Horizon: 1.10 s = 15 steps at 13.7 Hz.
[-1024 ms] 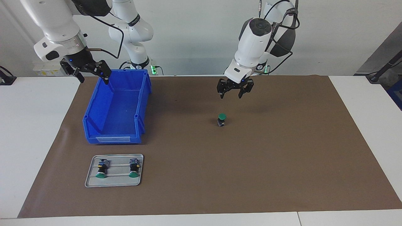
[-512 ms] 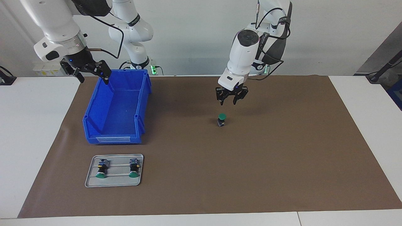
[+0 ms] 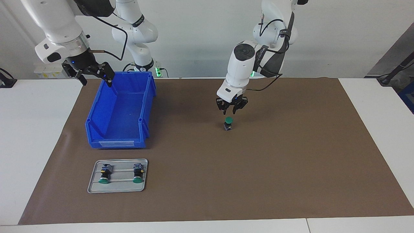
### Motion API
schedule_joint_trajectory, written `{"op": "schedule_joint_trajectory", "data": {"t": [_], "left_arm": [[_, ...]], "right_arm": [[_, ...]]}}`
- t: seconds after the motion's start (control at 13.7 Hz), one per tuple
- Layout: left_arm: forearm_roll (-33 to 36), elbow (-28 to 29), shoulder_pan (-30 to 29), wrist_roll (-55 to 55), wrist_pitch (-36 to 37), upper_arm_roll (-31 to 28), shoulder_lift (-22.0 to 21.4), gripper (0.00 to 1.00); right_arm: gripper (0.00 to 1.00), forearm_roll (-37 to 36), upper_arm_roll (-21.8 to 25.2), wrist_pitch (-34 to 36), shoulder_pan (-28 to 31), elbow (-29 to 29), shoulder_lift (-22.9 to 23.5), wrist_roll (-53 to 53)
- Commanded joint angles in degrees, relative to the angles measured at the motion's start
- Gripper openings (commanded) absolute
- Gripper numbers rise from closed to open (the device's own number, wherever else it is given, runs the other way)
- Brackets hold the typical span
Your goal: Place and press button with both arms
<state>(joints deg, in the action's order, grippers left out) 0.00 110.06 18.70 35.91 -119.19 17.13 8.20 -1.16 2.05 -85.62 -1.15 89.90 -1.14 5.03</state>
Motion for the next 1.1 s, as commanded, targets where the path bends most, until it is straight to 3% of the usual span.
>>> {"op": "schedule_joint_trajectory", "data": {"t": [0.0, 0.44, 1.02], "left_arm": [[1.50, 2.87, 0.63, 1.00, -4.45, -0.52, -0.02, 0.28], [4.40, 4.20, 0.02, -1.01, -7.28, -0.52, 1.12, 0.09], [4.40, 7.28, 0.02, -1.02, -11.41, -0.52, 1.39, 0.08]], "right_arm": [[1.00, 0.20, -0.20, 0.19, 0.36, 1.06, -1.05, -1.60], [1.00, 0.20, -0.20, 0.19, 0.36, 1.06, -1.05, -1.60], [1.00, 0.20, -0.20, 0.19, 0.36, 1.06, -1.14, -1.60]]}}
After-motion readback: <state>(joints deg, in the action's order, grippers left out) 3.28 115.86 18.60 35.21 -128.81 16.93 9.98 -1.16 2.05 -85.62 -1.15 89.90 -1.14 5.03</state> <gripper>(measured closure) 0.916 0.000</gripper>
